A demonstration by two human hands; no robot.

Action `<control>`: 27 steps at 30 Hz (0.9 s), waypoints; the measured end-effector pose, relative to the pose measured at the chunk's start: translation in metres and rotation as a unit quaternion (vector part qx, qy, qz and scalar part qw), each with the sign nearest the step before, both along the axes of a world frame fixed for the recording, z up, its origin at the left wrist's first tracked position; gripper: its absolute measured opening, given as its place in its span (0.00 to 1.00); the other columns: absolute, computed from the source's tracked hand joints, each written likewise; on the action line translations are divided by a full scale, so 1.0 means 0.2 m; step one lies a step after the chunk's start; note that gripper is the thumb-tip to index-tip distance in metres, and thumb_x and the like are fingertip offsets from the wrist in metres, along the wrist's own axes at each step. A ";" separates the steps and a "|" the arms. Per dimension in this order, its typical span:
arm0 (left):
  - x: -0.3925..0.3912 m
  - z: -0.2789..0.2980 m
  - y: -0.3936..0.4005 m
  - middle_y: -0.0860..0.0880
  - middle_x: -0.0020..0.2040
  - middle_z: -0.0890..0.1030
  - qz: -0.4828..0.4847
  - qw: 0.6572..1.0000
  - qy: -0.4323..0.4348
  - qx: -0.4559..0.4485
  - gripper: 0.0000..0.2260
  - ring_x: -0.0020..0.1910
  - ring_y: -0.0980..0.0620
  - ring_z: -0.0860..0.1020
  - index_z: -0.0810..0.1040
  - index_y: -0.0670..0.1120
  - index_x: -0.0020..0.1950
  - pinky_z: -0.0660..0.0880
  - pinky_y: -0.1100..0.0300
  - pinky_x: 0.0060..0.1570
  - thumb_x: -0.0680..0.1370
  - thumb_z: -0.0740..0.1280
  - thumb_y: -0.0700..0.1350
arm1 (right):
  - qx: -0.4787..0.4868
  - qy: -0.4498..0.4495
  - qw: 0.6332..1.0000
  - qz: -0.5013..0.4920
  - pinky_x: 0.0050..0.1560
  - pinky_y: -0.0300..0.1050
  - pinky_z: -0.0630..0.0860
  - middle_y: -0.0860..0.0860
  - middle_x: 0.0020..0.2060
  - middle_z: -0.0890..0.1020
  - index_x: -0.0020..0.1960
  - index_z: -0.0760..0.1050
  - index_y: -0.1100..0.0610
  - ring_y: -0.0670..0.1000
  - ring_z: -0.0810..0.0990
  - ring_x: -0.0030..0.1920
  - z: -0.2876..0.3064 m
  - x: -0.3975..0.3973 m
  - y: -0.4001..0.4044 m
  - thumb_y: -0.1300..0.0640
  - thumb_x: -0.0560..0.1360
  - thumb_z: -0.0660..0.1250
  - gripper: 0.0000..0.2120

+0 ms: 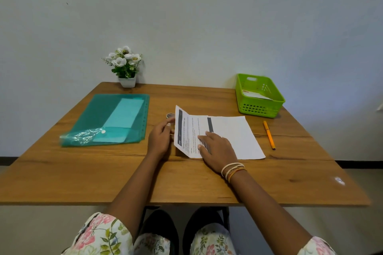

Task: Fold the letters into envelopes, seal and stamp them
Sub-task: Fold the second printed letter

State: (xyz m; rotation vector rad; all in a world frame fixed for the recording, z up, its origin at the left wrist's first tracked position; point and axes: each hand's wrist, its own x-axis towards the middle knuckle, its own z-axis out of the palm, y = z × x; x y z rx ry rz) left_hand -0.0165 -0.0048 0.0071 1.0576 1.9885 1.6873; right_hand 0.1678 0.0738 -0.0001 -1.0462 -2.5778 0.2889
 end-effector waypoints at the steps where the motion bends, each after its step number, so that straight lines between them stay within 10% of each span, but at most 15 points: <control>1: 0.03 0.00 0.01 0.52 0.52 0.83 0.000 1.000 -0.001 -0.003 0.15 0.42 0.55 0.82 0.75 0.53 0.67 0.80 0.53 0.41 0.83 0.55 0.46 | -0.001 0.007 1.000 0.000 0.70 0.52 0.63 0.51 0.71 0.70 0.69 0.70 0.48 0.51 0.67 0.71 0.00 0.00 0.00 0.45 0.79 0.56 0.20; 6: 0.09 -0.04 0.03 0.54 0.53 0.83 -0.035 0.999 0.004 -0.033 0.18 0.51 0.55 0.81 0.70 0.58 0.69 0.77 0.49 0.54 0.80 0.57 0.57 | 0.009 0.030 0.999 0.011 0.66 0.47 0.67 0.51 0.67 0.75 0.67 0.72 0.53 0.51 0.72 0.66 0.03 0.00 -0.02 0.49 0.80 0.56 0.18; 17: 0.18 -0.04 0.01 0.58 0.58 0.78 -0.066 0.920 0.348 -0.168 0.15 0.59 0.56 0.73 0.80 0.56 0.57 0.69 0.52 0.60 0.74 0.66 0.58 | 0.005 0.214 0.970 -0.114 0.47 0.40 0.77 0.55 0.53 0.83 0.62 0.76 0.58 0.52 0.81 0.50 0.03 0.02 -0.03 0.54 0.81 0.55 0.15; 27: 0.31 0.00 0.08 0.50 0.60 0.80 -0.006 0.946 0.253 -0.203 0.13 0.61 0.50 0.74 0.80 0.49 0.61 0.73 0.53 0.58 0.79 0.64 0.50 | 0.018 0.120 0.991 -0.057 0.55 0.42 0.75 0.52 0.54 0.82 0.58 0.79 0.56 0.50 0.77 0.55 -0.01 0.01 0.01 0.53 0.75 0.64 0.14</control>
